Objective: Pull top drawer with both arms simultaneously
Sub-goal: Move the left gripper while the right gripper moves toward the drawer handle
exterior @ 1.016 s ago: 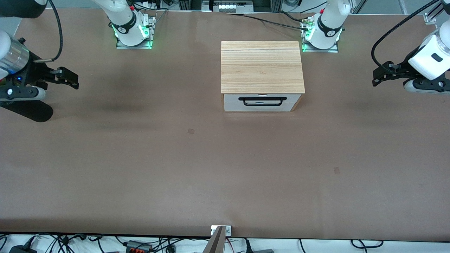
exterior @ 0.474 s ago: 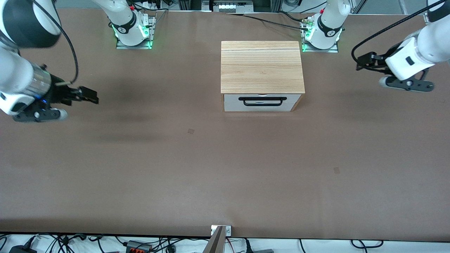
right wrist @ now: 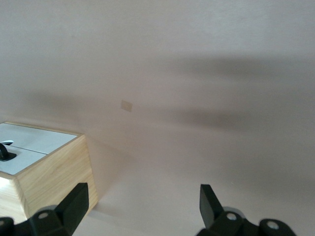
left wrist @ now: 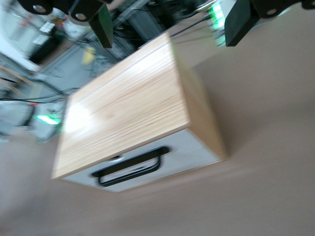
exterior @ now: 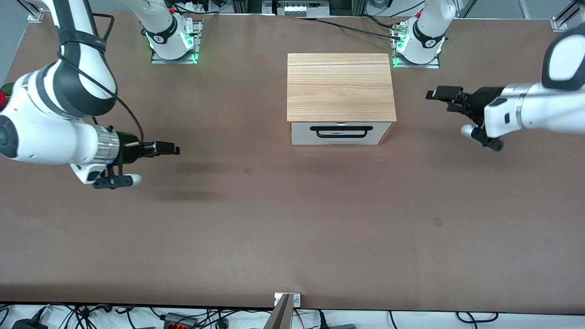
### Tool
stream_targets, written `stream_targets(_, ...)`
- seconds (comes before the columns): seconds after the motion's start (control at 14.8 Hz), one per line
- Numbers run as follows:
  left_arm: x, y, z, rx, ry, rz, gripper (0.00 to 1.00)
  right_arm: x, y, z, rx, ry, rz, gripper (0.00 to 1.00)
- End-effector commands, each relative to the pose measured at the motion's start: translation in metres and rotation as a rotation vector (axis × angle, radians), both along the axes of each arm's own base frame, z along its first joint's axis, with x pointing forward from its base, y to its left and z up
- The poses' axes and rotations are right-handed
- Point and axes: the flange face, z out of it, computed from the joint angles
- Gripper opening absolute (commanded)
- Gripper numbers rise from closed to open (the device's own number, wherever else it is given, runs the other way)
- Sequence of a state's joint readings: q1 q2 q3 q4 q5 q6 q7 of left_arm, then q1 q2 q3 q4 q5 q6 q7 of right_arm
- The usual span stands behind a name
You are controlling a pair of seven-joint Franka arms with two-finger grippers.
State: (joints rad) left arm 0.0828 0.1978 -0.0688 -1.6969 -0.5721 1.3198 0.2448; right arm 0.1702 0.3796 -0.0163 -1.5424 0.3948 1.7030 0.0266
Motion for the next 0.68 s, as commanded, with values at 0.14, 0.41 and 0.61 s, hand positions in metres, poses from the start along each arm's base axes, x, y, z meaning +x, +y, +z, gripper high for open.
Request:
stream_targets(0.14, 0.044, -0.008, -0.077, -0.291, -0.047, 0.051, 1.00, 0.021, 0.063, -0.038, 0.253, -0.043, -0.129, 1.00)
stream_targets(0.41, 0.055, -0.019, -0.129, -0.456, -0.069, 0.092, 1.00, 0.019, 0.077, -0.069, 0.526, -0.064, -0.080, 1.00)
stream_targets(0.61, 0.039, -0.025, -0.164, -0.580, -0.032, 0.159, 1.00, 0.008, 0.089, -0.089, 0.692, -0.085, -0.098, 1.00)
